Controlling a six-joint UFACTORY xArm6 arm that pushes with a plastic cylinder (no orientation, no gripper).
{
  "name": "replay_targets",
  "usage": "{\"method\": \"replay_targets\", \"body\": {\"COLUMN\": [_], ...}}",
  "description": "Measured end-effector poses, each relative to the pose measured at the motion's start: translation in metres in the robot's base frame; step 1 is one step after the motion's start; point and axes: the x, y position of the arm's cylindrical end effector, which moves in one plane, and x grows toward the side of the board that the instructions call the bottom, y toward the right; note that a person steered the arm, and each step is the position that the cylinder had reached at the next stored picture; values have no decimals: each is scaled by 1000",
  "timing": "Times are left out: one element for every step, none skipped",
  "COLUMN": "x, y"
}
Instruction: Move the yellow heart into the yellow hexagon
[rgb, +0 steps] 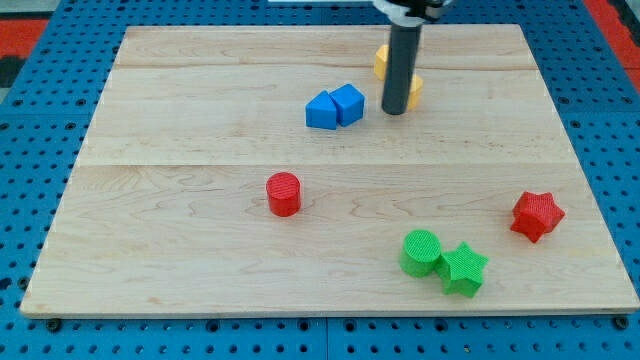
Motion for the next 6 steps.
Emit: {"method": "replay_targets", "body": {"x": [-15,-16,-33,-63,-59,-34], "y": [26,57,64,49,61,105]}}
